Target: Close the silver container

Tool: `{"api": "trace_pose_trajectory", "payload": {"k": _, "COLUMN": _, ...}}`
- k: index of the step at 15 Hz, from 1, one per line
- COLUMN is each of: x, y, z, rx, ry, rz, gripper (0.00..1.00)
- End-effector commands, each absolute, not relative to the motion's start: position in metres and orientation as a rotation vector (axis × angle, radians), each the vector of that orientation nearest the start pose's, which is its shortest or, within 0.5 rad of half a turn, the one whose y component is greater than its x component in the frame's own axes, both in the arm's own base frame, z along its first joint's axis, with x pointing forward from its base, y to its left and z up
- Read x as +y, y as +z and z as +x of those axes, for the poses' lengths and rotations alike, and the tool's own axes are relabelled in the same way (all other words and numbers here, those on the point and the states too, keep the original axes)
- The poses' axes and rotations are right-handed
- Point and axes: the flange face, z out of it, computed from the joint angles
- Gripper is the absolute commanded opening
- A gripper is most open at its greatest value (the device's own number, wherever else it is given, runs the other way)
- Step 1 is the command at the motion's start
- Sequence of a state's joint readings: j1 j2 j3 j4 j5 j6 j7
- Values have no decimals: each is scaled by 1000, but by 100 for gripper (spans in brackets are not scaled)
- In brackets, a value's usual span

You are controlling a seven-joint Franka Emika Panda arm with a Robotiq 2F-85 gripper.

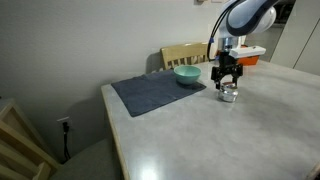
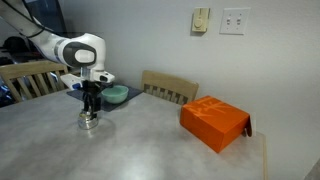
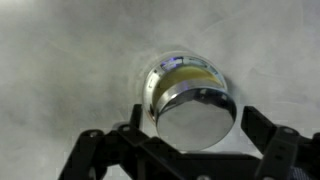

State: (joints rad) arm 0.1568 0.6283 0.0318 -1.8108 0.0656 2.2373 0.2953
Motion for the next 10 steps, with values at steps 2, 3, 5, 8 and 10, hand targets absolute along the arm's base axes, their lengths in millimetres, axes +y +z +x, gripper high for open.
{"api": "trace_pose_trajectory", "payload": {"k": 2, "x": 124, "y": 181, "z": 624, "rx": 224, "ry": 352, "rz": -3104, "gripper": 100}}
{"api": "trace_pose_trajectory", "payload": {"k": 3, "x": 124, "y": 181, "z": 625, "rx": 221, "ry": 348, "rz": -3105, "gripper": 100}}
{"api": "trace_pose_trajectory", "payload": {"k": 5, "x": 126, "y": 184, "z": 626, "rx": 222, "ry": 341, "rz": -3106, "gripper": 100}}
{"api": "trace_pose_trajectory", "payload": {"k": 8, "x": 125, "y": 186, "z": 627, "rx": 226, "ry": 331, "rz": -3106, "gripper": 84}}
{"api": "trace_pose_trajectory", "payload": {"k": 10, "x": 125, "y": 186, "z": 628, "rx": 227, "ry": 327, "rz": -3105, "gripper": 62}}
